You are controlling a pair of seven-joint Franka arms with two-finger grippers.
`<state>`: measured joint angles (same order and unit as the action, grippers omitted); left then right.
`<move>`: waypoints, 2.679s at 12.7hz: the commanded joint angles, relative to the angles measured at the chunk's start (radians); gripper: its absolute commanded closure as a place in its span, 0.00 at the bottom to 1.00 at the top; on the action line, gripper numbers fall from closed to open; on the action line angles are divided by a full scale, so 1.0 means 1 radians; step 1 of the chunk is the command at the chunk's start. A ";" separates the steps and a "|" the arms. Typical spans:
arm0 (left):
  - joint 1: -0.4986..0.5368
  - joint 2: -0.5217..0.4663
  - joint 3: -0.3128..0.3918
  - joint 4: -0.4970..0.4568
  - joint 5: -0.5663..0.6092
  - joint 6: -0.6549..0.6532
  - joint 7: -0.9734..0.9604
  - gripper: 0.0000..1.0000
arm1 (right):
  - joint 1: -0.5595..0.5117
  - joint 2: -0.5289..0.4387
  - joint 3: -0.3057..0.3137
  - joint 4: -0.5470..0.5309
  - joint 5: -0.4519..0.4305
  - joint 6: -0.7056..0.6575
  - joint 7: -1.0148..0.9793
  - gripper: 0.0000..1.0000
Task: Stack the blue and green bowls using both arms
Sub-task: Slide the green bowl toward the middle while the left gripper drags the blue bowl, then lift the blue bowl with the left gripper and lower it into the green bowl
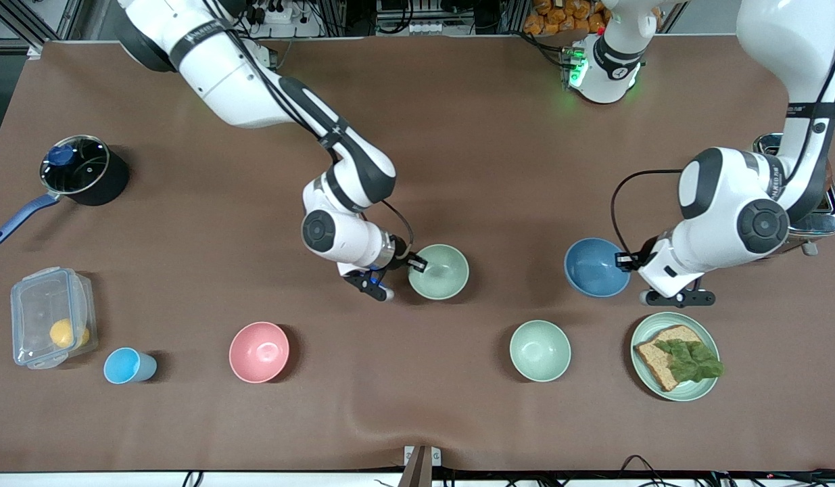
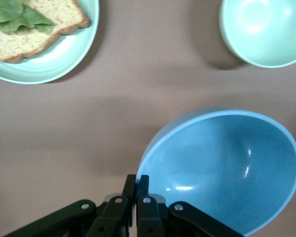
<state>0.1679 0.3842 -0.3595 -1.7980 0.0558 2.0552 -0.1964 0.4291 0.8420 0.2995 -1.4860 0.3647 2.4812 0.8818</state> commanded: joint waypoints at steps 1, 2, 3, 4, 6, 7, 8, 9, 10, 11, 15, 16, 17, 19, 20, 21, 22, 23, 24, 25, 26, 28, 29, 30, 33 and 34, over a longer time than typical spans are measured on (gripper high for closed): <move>0.002 -0.018 -0.045 0.003 -0.007 -0.024 -0.041 1.00 | 0.072 0.029 -0.043 0.015 0.014 0.056 0.045 0.62; 0.001 -0.015 -0.061 0.003 -0.005 -0.024 -0.046 1.00 | 0.103 0.029 -0.075 0.015 0.016 0.058 0.046 0.19; -0.001 -0.010 -0.067 0.006 -0.007 -0.024 -0.046 1.00 | 0.115 0.026 -0.095 0.015 0.017 0.056 0.057 0.00; -0.004 -0.008 -0.067 0.011 -0.016 -0.023 -0.048 1.00 | 0.115 0.019 -0.097 0.015 0.017 0.056 0.080 0.00; -0.011 -0.008 -0.075 0.020 -0.045 -0.024 -0.051 1.00 | 0.100 -0.001 -0.099 0.016 0.016 0.042 0.132 0.00; -0.019 -0.007 -0.078 0.022 -0.057 -0.024 -0.057 1.00 | 0.088 -0.023 -0.109 0.015 0.017 0.033 0.164 0.00; -0.031 -0.002 -0.079 0.026 -0.059 -0.024 -0.067 1.00 | 0.071 -0.040 -0.112 0.016 0.017 0.004 0.204 0.00; -0.039 0.002 -0.081 0.031 -0.060 -0.023 -0.070 1.00 | 0.056 -0.044 -0.115 0.023 0.017 -0.023 0.239 0.00; -0.048 0.016 -0.081 0.037 -0.068 -0.023 -0.075 1.00 | 0.051 -0.044 -0.115 0.044 0.023 -0.030 0.284 0.00; -0.065 0.019 -0.081 0.048 -0.080 -0.023 -0.096 1.00 | 0.034 -0.041 -0.114 0.059 0.025 -0.030 0.357 0.00; -0.140 0.082 -0.081 0.130 -0.080 -0.021 -0.224 1.00 | 0.017 -0.004 -0.117 0.073 0.023 -0.015 0.508 0.00; -0.157 0.109 -0.081 0.158 -0.080 -0.021 -0.256 1.00 | 0.017 0.008 -0.118 0.073 0.025 -0.008 0.526 0.00; -0.181 0.126 -0.081 0.176 -0.080 -0.021 -0.293 1.00 | 0.022 0.023 -0.120 0.073 0.023 0.008 0.567 0.00; -0.221 0.182 -0.081 0.215 -0.079 -0.018 -0.362 1.00 | 0.039 0.040 -0.126 0.073 0.014 0.065 0.643 0.00; -0.244 0.209 -0.079 0.241 -0.080 -0.017 -0.401 1.00 | 0.037 0.045 -0.128 0.073 0.014 0.067 0.641 0.00; -0.260 0.237 -0.079 0.265 -0.080 -0.015 -0.452 1.00 | 0.030 0.058 -0.129 0.076 0.016 0.068 0.638 0.00; -0.277 0.257 -0.079 0.285 -0.076 -0.012 -0.490 1.00 | 0.031 0.065 -0.132 0.079 0.016 0.074 0.638 0.00; -0.303 0.260 -0.073 0.289 -0.073 -0.010 -0.514 1.00 | 0.037 0.066 -0.131 0.079 0.016 0.077 0.643 0.00; -0.312 0.263 -0.072 0.289 -0.073 -0.006 -0.528 1.00 | 0.039 0.075 -0.132 0.081 0.016 0.081 0.640 0.00; -0.321 0.274 -0.072 0.289 -0.073 0.005 -0.546 1.00 | 0.040 0.077 -0.131 0.081 0.016 0.079 0.637 0.00; -0.343 0.278 -0.070 0.290 -0.068 0.014 -0.569 1.00 | 0.048 0.077 -0.131 0.081 0.016 0.081 0.637 0.00; -0.358 0.295 -0.065 0.293 -0.065 0.039 -0.581 1.00 | 0.054 0.080 -0.131 0.087 0.017 0.082 0.638 0.00; -0.360 0.300 -0.065 0.293 -0.065 0.042 -0.581 1.00 | 0.056 0.083 -0.131 0.087 0.016 0.082 0.635 0.00; -0.360 0.305 -0.065 0.293 -0.063 0.049 -0.581 1.00 | 0.062 0.085 -0.131 0.089 0.016 0.082 0.637 0.00; -0.367 0.324 -0.064 0.292 -0.050 0.056 -0.581 1.00 | 0.063 0.085 -0.131 0.089 0.026 0.122 0.684 0.00; -0.369 0.331 -0.064 0.293 -0.050 0.056 -0.581 1.00 | 0.069 0.086 -0.131 0.089 0.025 0.136 0.730 0.00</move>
<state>-0.1834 0.6959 -0.4332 -1.5303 -0.0045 2.1077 -0.7614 0.4850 0.9074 0.1707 -1.4242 0.3729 2.5865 1.5454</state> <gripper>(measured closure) 0.965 0.000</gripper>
